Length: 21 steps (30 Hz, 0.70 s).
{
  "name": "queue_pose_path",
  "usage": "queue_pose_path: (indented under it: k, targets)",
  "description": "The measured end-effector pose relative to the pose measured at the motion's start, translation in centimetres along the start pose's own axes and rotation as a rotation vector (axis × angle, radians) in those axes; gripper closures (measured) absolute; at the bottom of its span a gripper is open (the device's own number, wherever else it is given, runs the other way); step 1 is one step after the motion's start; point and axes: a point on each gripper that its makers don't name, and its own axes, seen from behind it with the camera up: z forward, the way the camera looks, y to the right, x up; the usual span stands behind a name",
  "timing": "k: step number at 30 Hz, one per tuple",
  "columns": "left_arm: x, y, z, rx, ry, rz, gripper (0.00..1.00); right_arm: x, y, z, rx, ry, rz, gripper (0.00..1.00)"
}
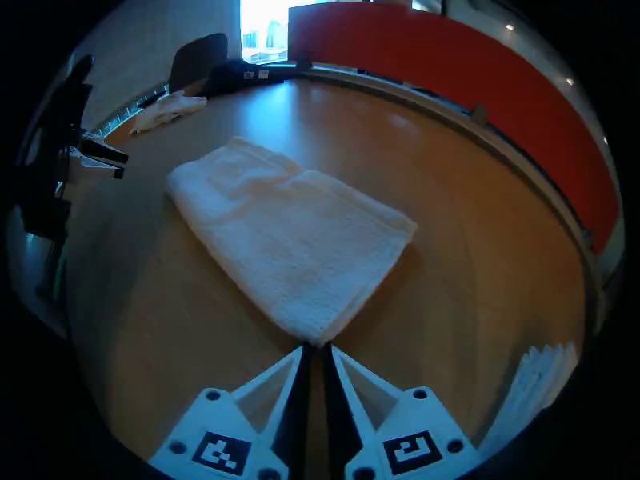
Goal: Fold towel
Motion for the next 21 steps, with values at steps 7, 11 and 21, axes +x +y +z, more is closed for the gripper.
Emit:
queue_pose_path:
  k: [7, 11, 21]
  targets:
    - [-0.2, -0.1, -0.3, 0.001, -0.001, -0.003, 0.03, 0.5, -0.1, -0.1, -0.003, 0.013, 0.001, 0.92]
    - [-0.1, -0.1, -0.4, 0.002, 0.001, -0.002, 0.03, 1.4, -0.2, -0.4, -0.012, 0.031, -0.002, 0.92]
    - [0.4, -0.4, -1.1, 0.003, 0.016, -0.005, 0.03, 7.4, -0.8, -2.4, -0.022, 0.135, -0.035, 0.91]
